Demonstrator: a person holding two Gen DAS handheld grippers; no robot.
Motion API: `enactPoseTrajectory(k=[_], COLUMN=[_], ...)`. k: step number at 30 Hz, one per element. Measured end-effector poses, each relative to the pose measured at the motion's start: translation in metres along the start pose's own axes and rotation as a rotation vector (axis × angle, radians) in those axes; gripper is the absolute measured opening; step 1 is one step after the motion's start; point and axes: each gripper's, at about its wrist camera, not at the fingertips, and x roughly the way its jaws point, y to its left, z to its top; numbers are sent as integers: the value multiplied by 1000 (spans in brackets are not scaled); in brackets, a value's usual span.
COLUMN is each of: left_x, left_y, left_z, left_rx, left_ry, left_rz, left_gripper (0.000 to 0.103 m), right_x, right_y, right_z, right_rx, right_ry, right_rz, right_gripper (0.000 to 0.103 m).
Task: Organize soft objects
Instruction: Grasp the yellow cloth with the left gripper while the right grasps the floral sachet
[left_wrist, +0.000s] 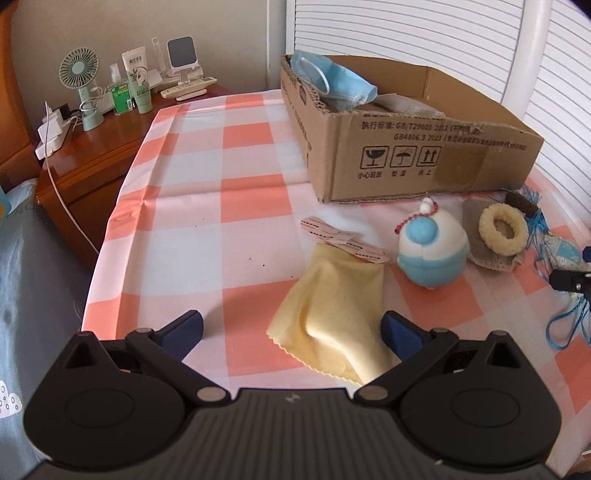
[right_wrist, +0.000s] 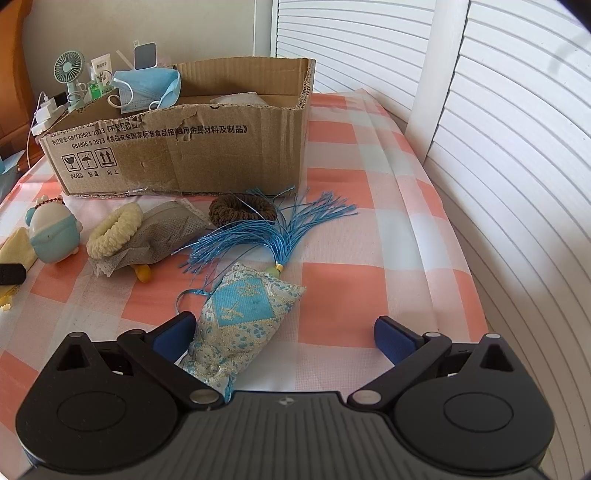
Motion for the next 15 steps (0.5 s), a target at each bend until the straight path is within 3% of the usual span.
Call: enactPoseTrajectory(k=[4,6,10,12,15], left_x=[-2,-4,-6,-7,-8], left_y=[-10,-15,-23,-28,-36], left_z=[-1,0,1,1,1], left_rx=[13,24,33,37,56], left_ry=[-24,-37,-54,-61,-67], left_rz=[-24,-34,-44,-52,-66], left_gripper=[93,80,66,51,47], right_x=[0,-1,-1,-1,-2], right_y=[0,0,-1,-1,-1], right_z=[0,0,-1,-2,-4], right_rx=[-1,-1,-7,-10,-15], right_ry=[-2,-5,-15,-25,-39], right_rz=[0,0,3,4,6], right_gripper=[103,103,103,103,103])
